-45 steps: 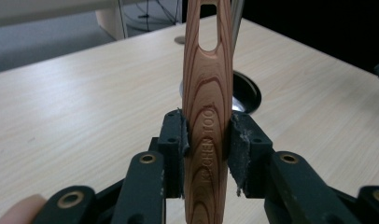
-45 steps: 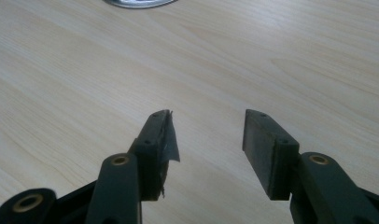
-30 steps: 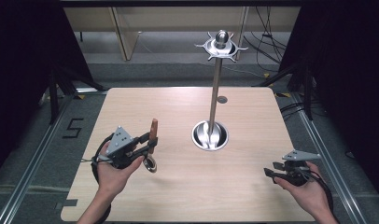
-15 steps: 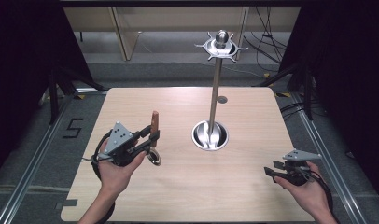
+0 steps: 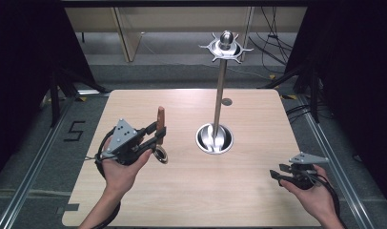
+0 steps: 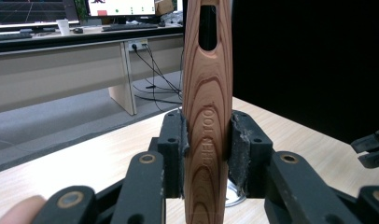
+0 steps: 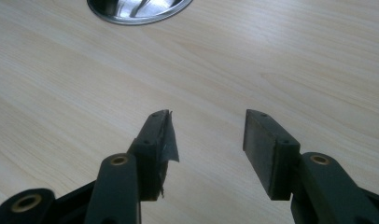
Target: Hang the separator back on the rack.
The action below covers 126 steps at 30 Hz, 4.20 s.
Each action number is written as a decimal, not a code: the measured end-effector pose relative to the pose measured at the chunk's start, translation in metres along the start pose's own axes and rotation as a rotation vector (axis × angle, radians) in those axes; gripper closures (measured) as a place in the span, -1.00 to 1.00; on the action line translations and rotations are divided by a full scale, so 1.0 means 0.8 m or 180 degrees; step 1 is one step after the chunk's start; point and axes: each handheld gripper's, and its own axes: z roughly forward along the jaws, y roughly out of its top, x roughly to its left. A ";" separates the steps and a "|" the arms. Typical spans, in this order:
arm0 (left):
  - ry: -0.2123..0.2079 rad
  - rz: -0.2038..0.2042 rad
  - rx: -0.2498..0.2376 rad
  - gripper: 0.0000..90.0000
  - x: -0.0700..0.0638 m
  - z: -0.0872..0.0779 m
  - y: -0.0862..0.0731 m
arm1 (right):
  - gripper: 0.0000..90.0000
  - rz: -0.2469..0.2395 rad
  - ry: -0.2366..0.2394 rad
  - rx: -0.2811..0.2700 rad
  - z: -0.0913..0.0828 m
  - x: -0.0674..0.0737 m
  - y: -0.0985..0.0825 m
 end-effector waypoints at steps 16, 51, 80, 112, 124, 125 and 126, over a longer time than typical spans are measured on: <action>-0.0066 0.0100 -0.0105 0.50 -0.006 0.015 0.015 | 0.15 0.0016 -0.0020 0.0040 -0.002 0.000 0.000; -0.0088 0.0103 -0.0251 0.50 -0.018 0.031 0.046 | 0.13 0.0015 -0.0014 0.0007 0.000 0.000 -0.001; -0.0114 0.0155 -0.0257 0.50 -0.029 0.052 0.066 | 0.13 -0.0026 -0.0025 -0.0002 0.000 -0.002 -0.001; -0.0128 0.0170 -0.0252 0.50 -0.036 0.074 0.086 | 0.13 0.0147 -0.0031 0.0057 -0.003 0.002 -0.001; -0.0156 0.0138 -0.0228 0.50 -0.040 0.083 0.093 | 0.13 0.0157 -0.0013 0.0045 -0.002 0.002 -0.001; -0.0157 0.0130 -0.0237 0.50 -0.040 0.084 0.094 | 0.13 0.0155 -0.0014 0.0042 -0.002 0.002 -0.001; -0.0163 0.0131 -0.0242 0.50 -0.040 0.085 0.094 | 0.13 0.0154 -0.0015 0.0041 -0.002 0.002 -0.001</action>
